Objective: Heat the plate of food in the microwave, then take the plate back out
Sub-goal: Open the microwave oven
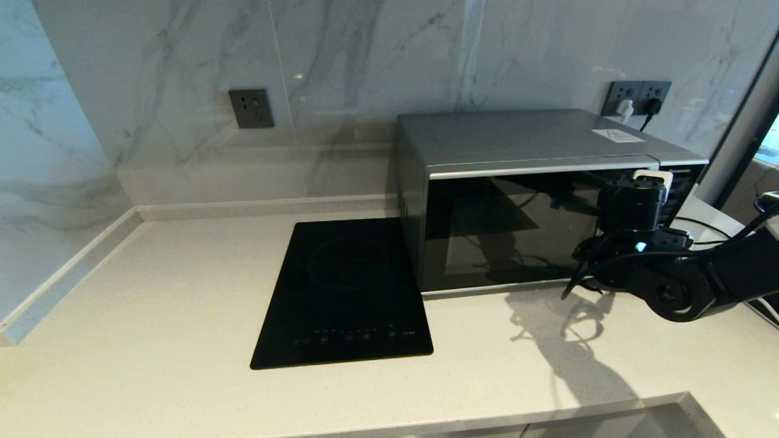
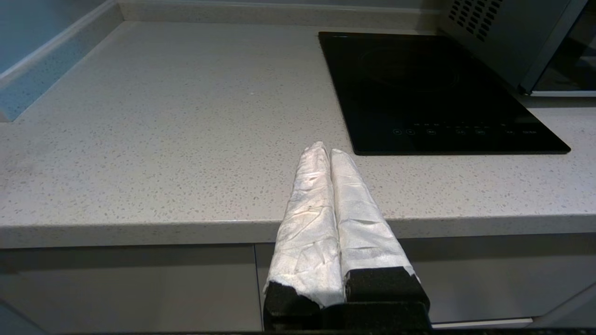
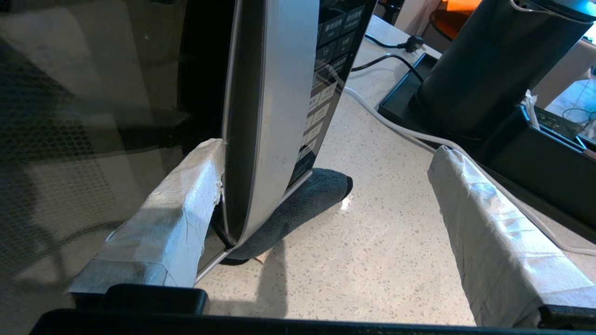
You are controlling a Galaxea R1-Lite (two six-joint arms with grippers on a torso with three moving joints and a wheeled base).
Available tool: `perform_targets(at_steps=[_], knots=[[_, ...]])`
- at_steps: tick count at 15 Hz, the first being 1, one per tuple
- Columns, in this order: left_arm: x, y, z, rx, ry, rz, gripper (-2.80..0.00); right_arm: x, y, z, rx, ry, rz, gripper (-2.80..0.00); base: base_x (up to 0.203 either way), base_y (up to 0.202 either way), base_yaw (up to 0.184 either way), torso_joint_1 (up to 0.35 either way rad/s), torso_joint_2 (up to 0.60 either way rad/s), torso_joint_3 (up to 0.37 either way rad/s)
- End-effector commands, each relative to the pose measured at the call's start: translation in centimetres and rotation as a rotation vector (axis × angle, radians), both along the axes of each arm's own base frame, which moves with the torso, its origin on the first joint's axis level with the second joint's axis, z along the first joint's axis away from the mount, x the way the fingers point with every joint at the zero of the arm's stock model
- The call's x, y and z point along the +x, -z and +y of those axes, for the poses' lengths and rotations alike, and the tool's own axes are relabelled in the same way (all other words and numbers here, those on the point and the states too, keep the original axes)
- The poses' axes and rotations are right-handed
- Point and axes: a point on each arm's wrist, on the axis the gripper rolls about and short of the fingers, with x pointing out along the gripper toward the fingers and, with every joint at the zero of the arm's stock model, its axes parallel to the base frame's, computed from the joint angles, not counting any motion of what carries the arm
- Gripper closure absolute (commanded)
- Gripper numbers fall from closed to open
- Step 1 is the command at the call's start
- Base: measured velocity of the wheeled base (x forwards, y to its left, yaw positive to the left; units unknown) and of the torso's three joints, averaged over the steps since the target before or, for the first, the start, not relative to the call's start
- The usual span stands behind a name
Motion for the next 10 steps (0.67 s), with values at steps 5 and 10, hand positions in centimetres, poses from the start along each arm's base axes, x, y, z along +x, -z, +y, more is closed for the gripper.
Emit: perform_targets(at_steps=[5,10], knots=[[0.0,0.0,0.0,-0.001,-0.001,0.001,0.0,0.5,0.6,-1.4,0.002,0.026,0.009,-2.8,0.0,0.0,0.0,0.0,0.0,0.0],[0.0,0.0,0.0,-0.001,-0.001,0.001,0.0,0.7,0.7,-2.0,0.001,0.04,0.013,-2.8,0.0,0.0,0.0,0.0,0.0,0.0]])
